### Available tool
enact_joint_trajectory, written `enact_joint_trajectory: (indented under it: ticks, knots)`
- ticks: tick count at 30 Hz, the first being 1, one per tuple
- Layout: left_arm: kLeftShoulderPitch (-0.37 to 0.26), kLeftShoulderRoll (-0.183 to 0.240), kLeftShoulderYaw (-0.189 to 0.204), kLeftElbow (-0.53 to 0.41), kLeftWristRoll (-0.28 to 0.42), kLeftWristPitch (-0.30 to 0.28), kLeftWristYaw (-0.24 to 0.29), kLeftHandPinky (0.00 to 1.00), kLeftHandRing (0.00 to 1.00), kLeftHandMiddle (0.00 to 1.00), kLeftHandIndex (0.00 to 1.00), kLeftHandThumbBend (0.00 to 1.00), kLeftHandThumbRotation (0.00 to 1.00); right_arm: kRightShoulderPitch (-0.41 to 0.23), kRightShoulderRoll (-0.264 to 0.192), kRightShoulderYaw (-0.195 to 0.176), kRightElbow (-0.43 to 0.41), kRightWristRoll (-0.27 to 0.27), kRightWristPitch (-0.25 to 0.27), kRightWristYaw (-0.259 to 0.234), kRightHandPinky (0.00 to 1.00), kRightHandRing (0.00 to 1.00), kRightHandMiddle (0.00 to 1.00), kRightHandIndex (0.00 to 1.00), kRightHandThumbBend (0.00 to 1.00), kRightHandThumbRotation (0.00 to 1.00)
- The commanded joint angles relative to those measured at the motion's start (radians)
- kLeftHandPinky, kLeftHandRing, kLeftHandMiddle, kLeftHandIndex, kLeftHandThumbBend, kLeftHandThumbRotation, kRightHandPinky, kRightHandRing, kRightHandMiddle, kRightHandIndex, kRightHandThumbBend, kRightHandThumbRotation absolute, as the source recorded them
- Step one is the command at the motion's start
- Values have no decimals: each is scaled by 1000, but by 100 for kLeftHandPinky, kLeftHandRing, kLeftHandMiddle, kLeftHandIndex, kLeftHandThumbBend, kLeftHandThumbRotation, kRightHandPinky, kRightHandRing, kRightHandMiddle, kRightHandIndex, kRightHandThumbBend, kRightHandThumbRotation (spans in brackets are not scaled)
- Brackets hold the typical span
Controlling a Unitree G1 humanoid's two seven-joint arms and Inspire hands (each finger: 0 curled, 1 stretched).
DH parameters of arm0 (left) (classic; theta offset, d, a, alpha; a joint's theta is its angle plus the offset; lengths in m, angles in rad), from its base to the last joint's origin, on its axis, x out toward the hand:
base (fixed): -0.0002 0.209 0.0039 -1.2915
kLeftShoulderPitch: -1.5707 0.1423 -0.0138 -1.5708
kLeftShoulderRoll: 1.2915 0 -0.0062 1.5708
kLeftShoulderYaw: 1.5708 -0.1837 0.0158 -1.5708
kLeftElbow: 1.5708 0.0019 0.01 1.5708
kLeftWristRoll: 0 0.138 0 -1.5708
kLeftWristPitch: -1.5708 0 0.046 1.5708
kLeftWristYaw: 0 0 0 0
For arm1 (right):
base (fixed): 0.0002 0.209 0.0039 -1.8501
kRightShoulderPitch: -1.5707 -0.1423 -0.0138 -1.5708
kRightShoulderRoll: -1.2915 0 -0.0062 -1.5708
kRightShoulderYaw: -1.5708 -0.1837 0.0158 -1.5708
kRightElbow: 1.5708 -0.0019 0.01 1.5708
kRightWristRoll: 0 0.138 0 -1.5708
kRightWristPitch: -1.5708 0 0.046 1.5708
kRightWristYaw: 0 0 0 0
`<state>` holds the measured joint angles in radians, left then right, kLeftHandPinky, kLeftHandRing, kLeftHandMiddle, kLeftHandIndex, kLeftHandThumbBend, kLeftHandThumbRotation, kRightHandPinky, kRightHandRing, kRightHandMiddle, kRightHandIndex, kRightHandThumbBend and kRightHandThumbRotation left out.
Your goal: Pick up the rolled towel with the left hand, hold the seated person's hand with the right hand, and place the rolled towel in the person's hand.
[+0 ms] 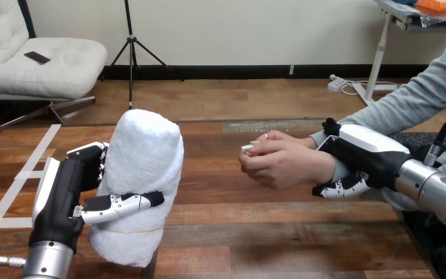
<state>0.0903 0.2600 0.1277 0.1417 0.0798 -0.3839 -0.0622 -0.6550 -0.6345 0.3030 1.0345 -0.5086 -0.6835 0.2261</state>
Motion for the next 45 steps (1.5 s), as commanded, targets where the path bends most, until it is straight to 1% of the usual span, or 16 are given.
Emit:
enact_joint_trajectory:
  ticks: [1, 4, 7, 10, 13, 16, 19, 22, 28, 32, 36, 45]
  knots:
    - [-47, -12, 8, -39, -30, -43, 5, 27, 32, 37, 40, 58, 0, -47, 10, -13, 7, 17, -22, -25, 17, 21, 28, 29, 37, 6]
    - [-49, -19, 7, -38, -39, -35, 4, 27, 32, 37, 40, 58, 0, -48, 11, -14, 9, 19, -23, -23, 17, 21, 28, 29, 37, 5]
    - [-55, -23, 3, -28, -42, -43, 3, 27, 32, 37, 40, 58, 0, -49, 11, -16, 10, 24, -19, -16, 17, 22, 28, 29, 37, 6]
    - [-63, -29, 0, -11, -56, -62, -3, 27, 32, 37, 40, 58, 0, -49, 12, -19, 10, 28, -16, -11, 17, 22, 28, 30, 37, 7]
    - [-71, -40, -5, 1, -63, -68, -2, 27, 32, 37, 40, 58, 0, -49, 13, -22, 6, 34, -9, -3, 17, 22, 29, 30, 38, 8]
    - [-86, -55, -9, 26, -70, -94, -1, 27, 32, 37, 41, 58, 0, -50, 14, -24, 7, 39, -14, -1, 18, 22, 29, 30, 38, 9]
    - [-107, -70, -14, 66, -78, -130, -7, 27, 31, 37, 41, 57, 0, -51, 13, -23, 7, 36, -17, -3, 18, 23, 30, 31, 38, 10]
    - [-124, -84, -21, 90, -78, -141, -7, 27, 31, 36, 41, 57, 0, -52, 14, -24, 8, 38, -22, -7, 18, 23, 29, 31, 38, 10]
    - [-175, -102, -33, 169, -81, -190, -20, 26, 31, 36, 41, 57, 0, -51, 16, -27, 7, 47, -24, -2, 18, 22, 29, 30, 38, 10]
    - [-214, -115, -44, 222, -68, -205, -18, 26, 31, 37, 41, 57, 0, -50, 17, -27, -1, 54, -21, 4, 17, 22, 28, 30, 38, 10]
    - [-244, -120, -52, 261, -58, -219, -16, 26, 32, 37, 41, 58, 0, -49, 17, -27, 2, 58, -31, 1, 17, 21, 28, 30, 38, 11]
    - [-317, -148, -64, 344, -72, -245, -21, 27, 32, 38, 41, 60, 0, -43, 20, -31, -8, 70, -36, 8, 16, 21, 27, 29, 39, 11]
